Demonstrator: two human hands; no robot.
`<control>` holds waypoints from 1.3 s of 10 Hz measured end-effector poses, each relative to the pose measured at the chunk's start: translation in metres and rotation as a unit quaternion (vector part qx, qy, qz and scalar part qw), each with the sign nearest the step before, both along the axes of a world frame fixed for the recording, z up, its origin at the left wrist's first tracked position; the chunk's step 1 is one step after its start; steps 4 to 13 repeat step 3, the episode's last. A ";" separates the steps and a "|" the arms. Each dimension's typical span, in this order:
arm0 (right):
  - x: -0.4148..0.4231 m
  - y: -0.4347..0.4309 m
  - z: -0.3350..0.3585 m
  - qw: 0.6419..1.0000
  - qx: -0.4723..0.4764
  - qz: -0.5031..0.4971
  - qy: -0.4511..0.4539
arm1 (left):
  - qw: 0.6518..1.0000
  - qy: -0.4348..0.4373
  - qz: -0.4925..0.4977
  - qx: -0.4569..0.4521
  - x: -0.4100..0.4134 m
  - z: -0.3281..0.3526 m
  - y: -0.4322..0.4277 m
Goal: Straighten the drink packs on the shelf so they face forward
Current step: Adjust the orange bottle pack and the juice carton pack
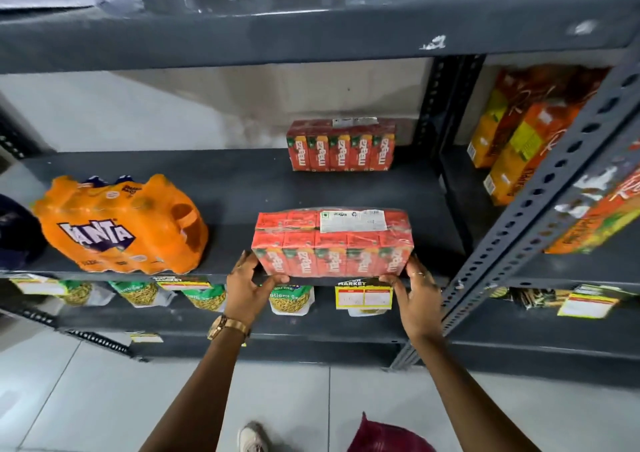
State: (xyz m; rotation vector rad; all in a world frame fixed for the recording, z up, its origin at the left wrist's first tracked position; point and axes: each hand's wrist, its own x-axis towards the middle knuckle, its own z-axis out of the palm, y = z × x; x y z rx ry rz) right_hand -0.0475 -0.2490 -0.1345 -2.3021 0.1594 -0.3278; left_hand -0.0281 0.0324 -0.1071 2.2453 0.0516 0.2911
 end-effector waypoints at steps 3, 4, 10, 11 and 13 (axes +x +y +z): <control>-0.015 0.013 0.036 0.999 -0.028 0.020 0.030 | 0.997 0.021 -0.069 0.038 -0.008 0.009 0.008; -0.015 0.013 0.036 0.999 -0.028 0.020 0.030 | 0.997 0.021 -0.069 0.038 -0.008 0.009 0.008; -0.015 0.013 0.036 0.999 -0.028 0.020 0.030 | 0.997 0.021 -0.069 0.038 -0.008 0.009 0.008; -0.015 0.013 0.036 0.999 -0.028 0.020 0.030 | 0.997 0.021 -0.069 0.038 -0.008 0.009 0.008; -0.015 0.013 0.036 0.999 -0.028 0.020 0.030 | 0.997 0.021 -0.069 0.038 -0.008 0.009 0.008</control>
